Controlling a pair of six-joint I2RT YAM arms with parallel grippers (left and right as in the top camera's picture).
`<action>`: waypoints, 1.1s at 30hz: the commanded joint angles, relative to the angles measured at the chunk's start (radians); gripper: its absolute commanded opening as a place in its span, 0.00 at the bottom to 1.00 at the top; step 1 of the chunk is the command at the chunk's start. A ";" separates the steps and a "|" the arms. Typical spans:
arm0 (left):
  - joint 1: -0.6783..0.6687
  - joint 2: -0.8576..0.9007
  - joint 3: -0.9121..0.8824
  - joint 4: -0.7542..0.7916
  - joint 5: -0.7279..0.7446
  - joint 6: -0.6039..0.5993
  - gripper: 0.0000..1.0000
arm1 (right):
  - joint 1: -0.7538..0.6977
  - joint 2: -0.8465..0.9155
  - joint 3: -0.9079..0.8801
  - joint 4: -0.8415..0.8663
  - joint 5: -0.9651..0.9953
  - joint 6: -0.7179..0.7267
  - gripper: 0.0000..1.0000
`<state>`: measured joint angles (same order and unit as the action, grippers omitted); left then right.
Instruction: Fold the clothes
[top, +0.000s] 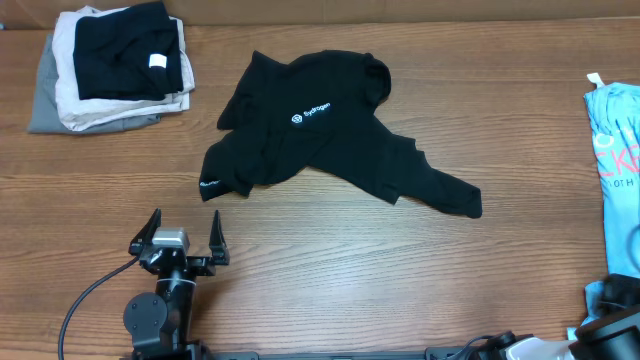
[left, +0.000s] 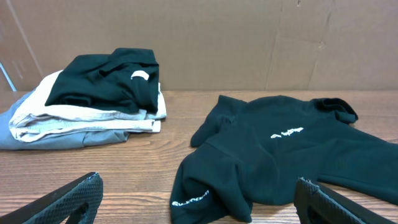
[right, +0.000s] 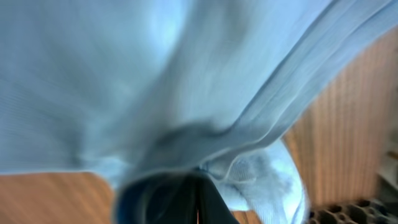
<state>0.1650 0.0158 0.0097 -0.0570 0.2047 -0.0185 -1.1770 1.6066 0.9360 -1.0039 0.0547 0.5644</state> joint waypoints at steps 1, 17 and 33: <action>-0.001 -0.011 -0.005 0.001 -0.005 0.019 1.00 | -0.025 -0.004 0.182 -0.092 -0.085 0.007 0.04; -0.001 -0.011 -0.005 0.001 -0.005 0.019 1.00 | 0.490 -0.151 0.412 -0.113 -0.822 -0.513 1.00; -0.001 -0.011 -0.005 0.001 -0.005 0.019 1.00 | 1.175 0.105 0.412 0.088 -0.447 -0.271 1.00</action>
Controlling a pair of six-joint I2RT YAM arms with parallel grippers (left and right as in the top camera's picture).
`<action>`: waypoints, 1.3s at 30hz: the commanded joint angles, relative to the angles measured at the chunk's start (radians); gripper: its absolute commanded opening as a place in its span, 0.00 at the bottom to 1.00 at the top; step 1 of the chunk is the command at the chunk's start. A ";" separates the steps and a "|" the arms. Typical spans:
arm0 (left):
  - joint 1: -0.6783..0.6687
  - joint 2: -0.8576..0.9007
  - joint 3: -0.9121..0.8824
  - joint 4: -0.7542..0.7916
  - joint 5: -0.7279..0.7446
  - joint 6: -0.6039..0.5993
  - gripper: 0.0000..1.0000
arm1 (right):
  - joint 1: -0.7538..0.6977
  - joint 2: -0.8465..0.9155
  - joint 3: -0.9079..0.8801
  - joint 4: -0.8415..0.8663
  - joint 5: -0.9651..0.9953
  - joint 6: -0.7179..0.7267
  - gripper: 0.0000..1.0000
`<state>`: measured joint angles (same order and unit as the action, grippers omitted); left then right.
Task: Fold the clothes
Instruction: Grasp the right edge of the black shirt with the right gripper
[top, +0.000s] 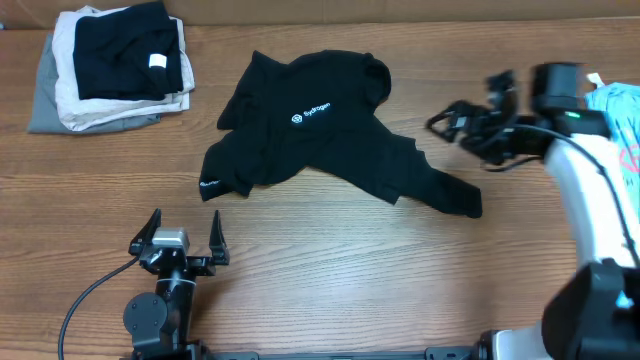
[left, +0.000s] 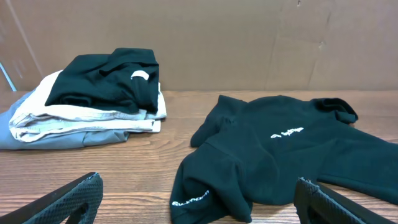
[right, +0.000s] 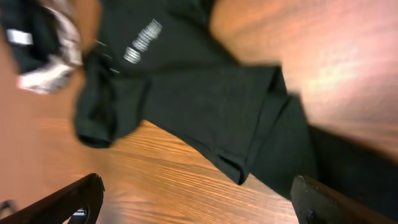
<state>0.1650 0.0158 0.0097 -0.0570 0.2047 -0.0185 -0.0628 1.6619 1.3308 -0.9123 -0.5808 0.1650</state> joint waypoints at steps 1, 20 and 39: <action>-0.001 -0.011 -0.005 0.001 -0.005 0.019 1.00 | 0.083 0.069 0.017 0.000 0.186 0.129 1.00; -0.001 -0.011 -0.005 0.146 0.185 0.084 1.00 | 0.221 0.181 0.017 0.048 0.183 0.129 1.00; -0.001 0.145 0.012 0.374 0.264 0.109 1.00 | 0.280 0.181 -0.145 0.164 0.178 0.258 0.83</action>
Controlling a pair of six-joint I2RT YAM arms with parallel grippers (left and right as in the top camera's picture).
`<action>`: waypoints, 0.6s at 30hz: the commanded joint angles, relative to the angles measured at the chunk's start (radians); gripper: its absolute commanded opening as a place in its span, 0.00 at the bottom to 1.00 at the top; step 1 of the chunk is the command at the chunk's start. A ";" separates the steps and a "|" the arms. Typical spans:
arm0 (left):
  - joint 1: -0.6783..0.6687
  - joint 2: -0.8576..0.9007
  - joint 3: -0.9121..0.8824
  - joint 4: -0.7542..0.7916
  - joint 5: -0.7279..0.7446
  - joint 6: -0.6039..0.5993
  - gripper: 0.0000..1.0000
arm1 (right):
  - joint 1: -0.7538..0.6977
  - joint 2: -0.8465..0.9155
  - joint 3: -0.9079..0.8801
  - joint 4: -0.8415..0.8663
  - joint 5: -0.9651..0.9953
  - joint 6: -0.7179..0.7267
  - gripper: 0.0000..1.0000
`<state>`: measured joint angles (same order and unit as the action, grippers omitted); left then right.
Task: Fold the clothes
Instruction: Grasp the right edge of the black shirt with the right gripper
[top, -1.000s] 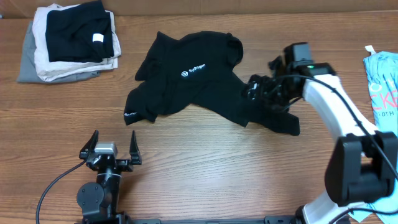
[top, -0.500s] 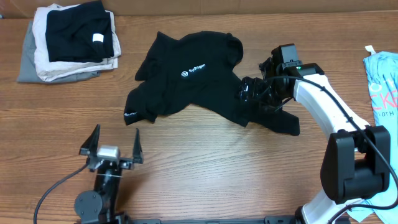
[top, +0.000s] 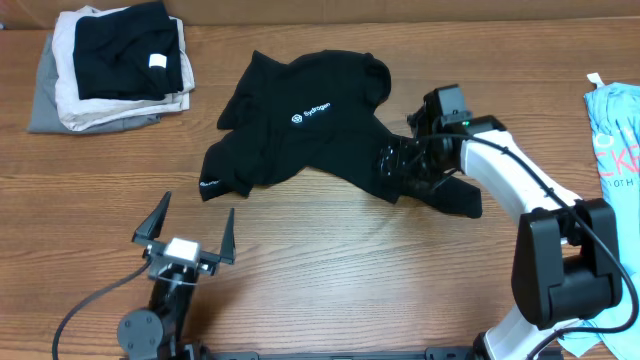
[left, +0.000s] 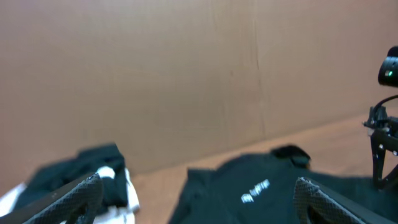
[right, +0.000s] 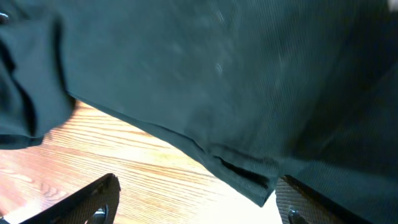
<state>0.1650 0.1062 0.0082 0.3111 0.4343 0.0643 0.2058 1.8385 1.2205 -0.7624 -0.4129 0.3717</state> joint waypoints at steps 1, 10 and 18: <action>-0.001 0.078 0.014 0.011 0.045 0.026 1.00 | 0.013 0.004 -0.046 0.020 0.013 0.057 0.82; -0.001 0.215 0.014 0.063 0.057 0.026 1.00 | 0.043 0.004 -0.121 0.128 0.013 0.088 0.78; -0.001 0.233 0.014 0.060 0.057 0.026 1.00 | 0.048 0.004 -0.137 0.164 0.013 0.101 0.65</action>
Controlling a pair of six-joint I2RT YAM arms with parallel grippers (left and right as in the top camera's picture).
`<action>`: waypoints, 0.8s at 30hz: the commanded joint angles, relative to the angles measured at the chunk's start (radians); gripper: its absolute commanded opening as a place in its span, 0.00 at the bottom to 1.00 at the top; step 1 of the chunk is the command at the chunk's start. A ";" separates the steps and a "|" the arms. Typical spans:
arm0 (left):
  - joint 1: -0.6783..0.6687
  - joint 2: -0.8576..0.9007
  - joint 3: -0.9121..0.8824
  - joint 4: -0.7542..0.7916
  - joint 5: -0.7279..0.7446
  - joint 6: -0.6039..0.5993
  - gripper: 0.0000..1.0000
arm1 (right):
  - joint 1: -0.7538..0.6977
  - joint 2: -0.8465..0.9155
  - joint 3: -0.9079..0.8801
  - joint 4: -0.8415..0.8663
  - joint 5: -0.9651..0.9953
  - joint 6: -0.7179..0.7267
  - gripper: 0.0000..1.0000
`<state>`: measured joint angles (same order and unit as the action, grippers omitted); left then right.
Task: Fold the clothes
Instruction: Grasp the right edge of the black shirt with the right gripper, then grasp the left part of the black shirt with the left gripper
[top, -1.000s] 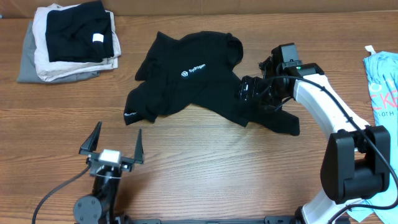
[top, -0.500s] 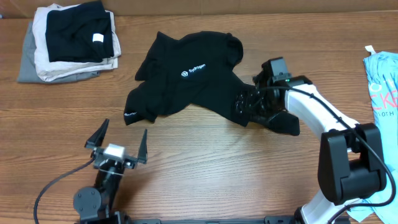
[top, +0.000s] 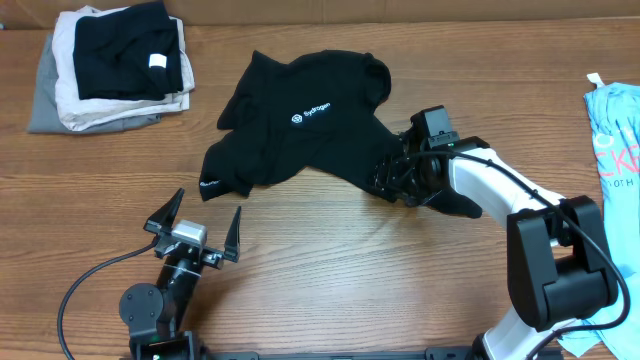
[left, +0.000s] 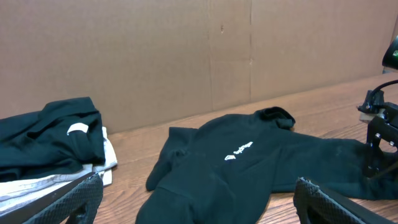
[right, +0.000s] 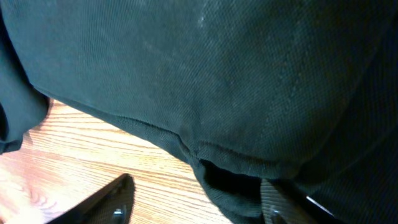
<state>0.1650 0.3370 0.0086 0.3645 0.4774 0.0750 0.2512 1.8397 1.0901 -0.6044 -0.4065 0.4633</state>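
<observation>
A black sweatshirt (top: 310, 130) with a small white logo lies crumpled in the middle of the table. It also shows in the left wrist view (left: 249, 162). My right gripper (top: 395, 185) is down at its lower right hem. In the right wrist view the black cloth (right: 186, 74) fills the frame, and the hem's edge lies between the open fingers of the right gripper (right: 196, 202). My left gripper (top: 209, 201) stands open near the front left, short of the sweatshirt's sleeve cuff, with nothing in it (left: 199, 202).
A stack of folded clothes (top: 110, 65), black on beige on grey, sits at the back left corner. A light blue shirt (top: 615, 150) lies at the right edge. A cardboard wall (left: 186, 56) runs behind the table.
My right gripper has shifted slightly left along the hem and its fingers stand closer together around the cloth edge. The left gripper has tipped down and turned a little toward the sweatshirt.
At first my right gripper was at the far right with light blue cloth against its camera. Then it was in the air right of the black sweatshirt, then open at its lower right hem, where it stays. The left gripper stayed open at the front, lifting only lately.
</observation>
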 joint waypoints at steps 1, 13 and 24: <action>-0.001 0.002 0.013 0.006 0.014 0.015 1.00 | 0.002 0.003 -0.006 0.006 0.006 0.010 0.62; -0.002 0.003 0.013 -0.008 0.149 -0.012 1.00 | -0.022 -0.003 0.066 -0.002 0.007 0.035 0.04; -0.002 0.125 0.218 -0.089 0.207 -0.079 1.00 | -0.135 -0.253 0.208 -0.124 0.100 0.035 0.04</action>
<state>0.1650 0.3954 0.1005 0.3107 0.6369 0.0166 0.1349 1.7164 1.2377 -0.7292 -0.3496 0.4969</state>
